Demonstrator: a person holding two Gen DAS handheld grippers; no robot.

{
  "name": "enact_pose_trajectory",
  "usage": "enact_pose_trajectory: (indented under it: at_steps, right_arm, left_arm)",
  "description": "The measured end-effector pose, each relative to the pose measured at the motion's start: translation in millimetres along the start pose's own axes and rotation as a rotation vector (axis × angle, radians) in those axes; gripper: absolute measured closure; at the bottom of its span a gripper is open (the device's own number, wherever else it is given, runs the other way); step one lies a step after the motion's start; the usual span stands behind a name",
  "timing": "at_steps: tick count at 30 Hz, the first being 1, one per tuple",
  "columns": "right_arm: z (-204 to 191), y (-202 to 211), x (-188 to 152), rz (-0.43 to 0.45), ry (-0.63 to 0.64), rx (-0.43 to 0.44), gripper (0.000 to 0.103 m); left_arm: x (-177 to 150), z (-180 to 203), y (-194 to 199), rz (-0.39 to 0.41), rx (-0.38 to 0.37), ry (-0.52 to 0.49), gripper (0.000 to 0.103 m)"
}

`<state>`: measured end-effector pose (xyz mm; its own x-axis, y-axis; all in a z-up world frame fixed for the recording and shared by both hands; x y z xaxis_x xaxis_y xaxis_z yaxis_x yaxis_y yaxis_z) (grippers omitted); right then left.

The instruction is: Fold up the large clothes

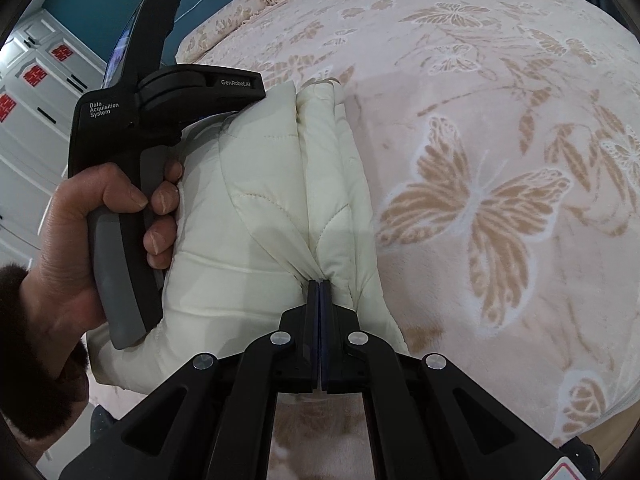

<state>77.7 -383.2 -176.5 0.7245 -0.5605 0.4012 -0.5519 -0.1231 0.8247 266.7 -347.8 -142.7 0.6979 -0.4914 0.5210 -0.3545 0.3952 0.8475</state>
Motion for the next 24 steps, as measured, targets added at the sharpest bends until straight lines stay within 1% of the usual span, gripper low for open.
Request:
enact_pose_trajectory:
  at_steps: [15,20,23,24]
  right_arm:
    - [-6.0,-12.6,7.6,-0.004,0.007,-0.029,0.103]
    - [-7.9,-16.7,11.6,-0.003,0.027,-0.054,0.103]
    - [-8.1,-17.5,13.5,-0.001,0.028,-0.056,0.103]
    - [-7.9,-15.7,14.2,-0.003,0.026,-0.049,0.103]
  left_arm:
    - [-2.5,-1.3,-10.8,0.021,0.019,-0.014,0.068]
    - [-2.5,-1.2,-13.8,0.020,0.029,-0.018,0.068]
    - [-2.2,-1.2,-13.2,0.020,0.024,-0.015,0.068]
    - [-1.9,-2.0,-11.5,0.023,0.011,-0.007,0.068]
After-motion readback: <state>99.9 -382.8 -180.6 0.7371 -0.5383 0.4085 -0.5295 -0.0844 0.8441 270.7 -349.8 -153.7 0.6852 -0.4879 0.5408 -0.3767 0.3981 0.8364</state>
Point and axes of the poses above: each gripper's, at about its wrist camera, not at the fingertips, and y roughly against the way its jaws point, z to its right, x to its top, the point moved 5 cm from there along -y, roughly the way its jaws point, and after that the axes turned 4 degrees about -x, right-handed, at the moved point
